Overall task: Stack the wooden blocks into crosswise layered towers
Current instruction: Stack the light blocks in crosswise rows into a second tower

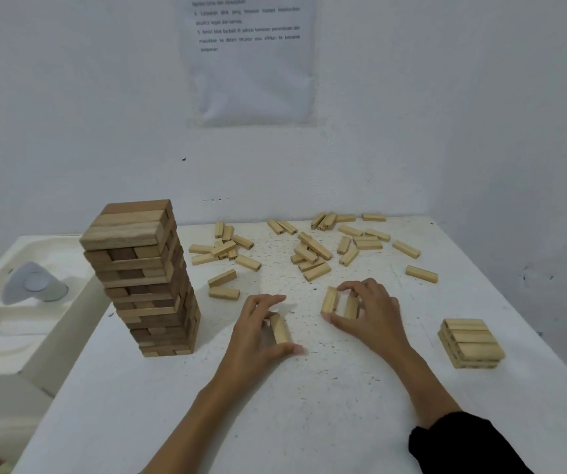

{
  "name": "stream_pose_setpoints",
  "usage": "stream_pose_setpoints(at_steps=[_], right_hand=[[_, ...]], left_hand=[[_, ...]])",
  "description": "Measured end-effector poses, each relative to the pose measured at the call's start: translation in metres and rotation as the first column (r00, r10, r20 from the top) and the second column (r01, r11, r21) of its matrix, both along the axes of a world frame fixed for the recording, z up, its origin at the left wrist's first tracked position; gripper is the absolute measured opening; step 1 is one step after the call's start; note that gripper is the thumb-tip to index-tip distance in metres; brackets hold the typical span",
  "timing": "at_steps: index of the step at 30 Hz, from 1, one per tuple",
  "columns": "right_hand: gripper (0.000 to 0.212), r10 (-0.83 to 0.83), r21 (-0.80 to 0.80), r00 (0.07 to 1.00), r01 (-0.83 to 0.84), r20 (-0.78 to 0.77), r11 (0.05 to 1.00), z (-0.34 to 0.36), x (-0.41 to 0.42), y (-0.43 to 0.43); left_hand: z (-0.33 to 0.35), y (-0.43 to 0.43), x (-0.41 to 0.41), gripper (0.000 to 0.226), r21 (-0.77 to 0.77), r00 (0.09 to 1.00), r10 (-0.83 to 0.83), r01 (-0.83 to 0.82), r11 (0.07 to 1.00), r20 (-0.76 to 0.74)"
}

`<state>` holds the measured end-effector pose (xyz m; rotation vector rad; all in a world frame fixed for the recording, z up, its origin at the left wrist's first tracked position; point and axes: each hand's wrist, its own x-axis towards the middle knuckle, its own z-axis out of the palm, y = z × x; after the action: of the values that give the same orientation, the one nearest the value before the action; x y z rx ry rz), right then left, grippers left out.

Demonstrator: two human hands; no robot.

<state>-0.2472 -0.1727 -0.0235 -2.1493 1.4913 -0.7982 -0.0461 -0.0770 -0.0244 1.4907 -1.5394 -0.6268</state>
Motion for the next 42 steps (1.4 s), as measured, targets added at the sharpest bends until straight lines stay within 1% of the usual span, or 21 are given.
stream_pose_setpoints(at_steps=[2, 4, 7, 10, 13, 15, 16, 17, 19, 22, 24, 27, 30, 33, 38, 42], right_hand=[[0.057, 0.11, 0.001, 0.994, -0.11, 0.017, 0.994, -0.002, -0.002, 0.015], [0.061, 0.19, 0.0, 0.982, -0.19, -0.012, 0.982, -0.004, -0.004, 0.026], [0.066, 0.265, 0.019, 0.961, -0.264, -0.081, 0.964, -0.003, -0.006, 0.035], [0.068, 0.304, 0.034, 0.947, -0.302, -0.105, 0.953, -0.003, -0.007, 0.038], [0.082, 0.356, 0.125, 0.932, -0.346, -0.072, 0.93, 0.0, -0.013, 0.038], [0.09, 0.382, 0.204, 0.924, -0.373, -0.01, 0.905, 0.003, -0.023, 0.037], [0.09, 0.39, 0.238, 0.921, -0.384, 0.026, 0.892, 0.005, -0.029, 0.036], [0.087, 0.393, 0.261, 0.918, -0.393, 0.054, 0.881, 0.006, -0.034, 0.035], [0.074, 0.391, 0.27, 0.916, -0.399, 0.085, 0.876, 0.006, -0.038, 0.033], [0.061, 0.368, 0.225, 0.923, -0.385, 0.116, 0.895, 0.002, -0.036, 0.031], [0.061, 0.37, 0.199, 0.923, -0.384, 0.105, 0.902, -0.001, -0.032, 0.032], [0.062, 0.407, 0.176, 0.913, -0.405, 0.028, 0.897, -0.002, -0.024, 0.036], [0.062, 0.409, 0.173, 0.913, -0.401, -0.009, 0.899, -0.001, -0.02, 0.035], [0.065, 0.403, 0.165, 0.915, -0.399, 0.008, 0.902, -0.002, -0.019, 0.034], [0.063, 0.396, 0.159, 0.914, -0.405, 0.087, 0.9, -0.004, -0.018, 0.029], [0.061, 0.403, 0.161, 0.913, -0.409, 0.067, 0.898, -0.004, -0.019, 0.028]], left_hand=[[0.001, 0.003, 0.002, 0.078, 0.012, 0.999, -0.046, 0.046, 0.999, 0.027], [0.002, 0.004, 0.004, 0.082, 0.035, 0.989, -0.114, 0.111, 0.993, 0.091], [0.002, 0.004, 0.006, 0.085, 0.076, 0.964, -0.215, 0.205, 0.976, 0.157], [0.002, 0.004, 0.007, 0.086, 0.087, 0.943, -0.268, 0.255, 0.963, 0.2], [0.0, 0.004, 0.013, 0.088, 0.1, 0.934, -0.281, 0.265, 0.959, 0.222], [0.002, 0.005, 0.02, 0.082, 0.122, 0.927, -0.281, 0.258, 0.958, 0.247], [0.003, 0.005, 0.024, 0.077, 0.136, 0.923, -0.279, 0.25, 0.959, 0.264], [0.005, 0.005, 0.028, 0.073, 0.152, 0.923, -0.273, 0.239, 0.959, 0.272], [0.009, 0.004, 0.034, 0.069, 0.171, 0.932, -0.249, 0.209, 0.963, 0.263], [0.012, 0.003, 0.033, 0.065, 0.167, 0.94, -0.229, 0.191, 0.967, 0.252], [0.01, 0.005, 0.026, 0.061, 0.16, 0.936, -0.239, 0.202, 0.966, 0.259], [0.003, 0.004, 0.014, 0.06, 0.137, 0.922, -0.24, 0.207, 0.969, 0.304], [0.0, 0.0, 0.009, 0.064, 0.12, 0.908, -0.231, 0.201, 0.972, 0.35], [0.0, -0.002, 0.008, 0.067, 0.124, 0.909, -0.232, 0.201, 0.972, 0.345], [0.0, -0.003, 0.007, 0.055, 0.125, 0.924, -0.239, 0.211, 0.969, 0.297], [0.0, -0.004, 0.008, 0.057, 0.131, 0.925, -0.254, 0.225, 0.966, 0.282]])
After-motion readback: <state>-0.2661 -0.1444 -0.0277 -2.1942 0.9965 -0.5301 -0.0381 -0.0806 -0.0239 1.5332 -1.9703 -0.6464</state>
